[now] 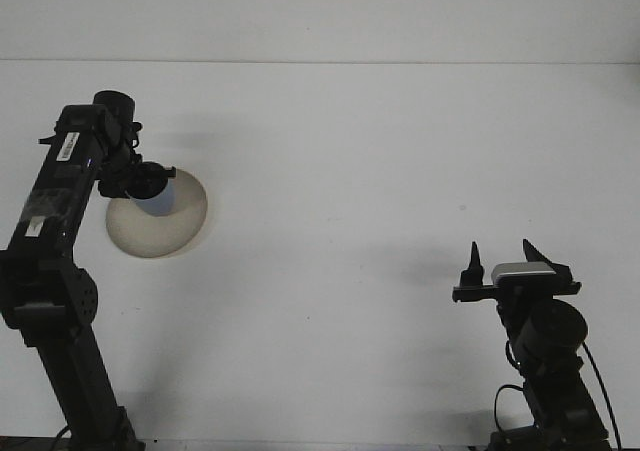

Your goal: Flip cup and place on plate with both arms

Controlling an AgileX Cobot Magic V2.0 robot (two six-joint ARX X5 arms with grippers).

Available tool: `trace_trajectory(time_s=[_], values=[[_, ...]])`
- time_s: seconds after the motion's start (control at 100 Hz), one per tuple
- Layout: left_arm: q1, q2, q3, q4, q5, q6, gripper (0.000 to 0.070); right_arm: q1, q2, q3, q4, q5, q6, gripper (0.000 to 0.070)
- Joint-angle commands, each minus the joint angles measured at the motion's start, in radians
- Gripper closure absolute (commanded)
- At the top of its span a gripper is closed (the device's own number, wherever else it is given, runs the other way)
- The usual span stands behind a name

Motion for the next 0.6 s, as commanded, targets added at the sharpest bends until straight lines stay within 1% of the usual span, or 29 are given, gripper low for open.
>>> trace_trajectory(time_s=[0.0,0.34,0.38,0.47,0.52,0.59], values=[[0.002,0.035,0.015,-0.004,0.003,-0.002,0.0689,0.002,0.002,0.002,0.014,0.001,-0.012,0.0169],[0.002,0.039,0.015,-0.012,0.003,-0.002,0.0676,0.002,0.002,0.002,0.014,0.001,-0.012,0.0169],[0.002,0.039,0.015,-0.013,0.003,-0.002,0.0655,0.002,0.002,0.002,0.014,0.001,-0.012,0.0169],[0.002,0.039,0.015,-0.013,0.003,-0.002,0.0558,0.002,0.002,0.002,0.014,0.001,-0.012,0.0169],[0.002,0.039,0.015,-0.013,0.003,-0.003,0.052,0.002,0.002,0.002,0.014,0.001,-0.012,0.0169],[0.003,0.038,0.015,-0.013,0.003,-0.002,0.0514,0.002,0.002,0.002,0.014,0.001,-0.011,0.0169]])
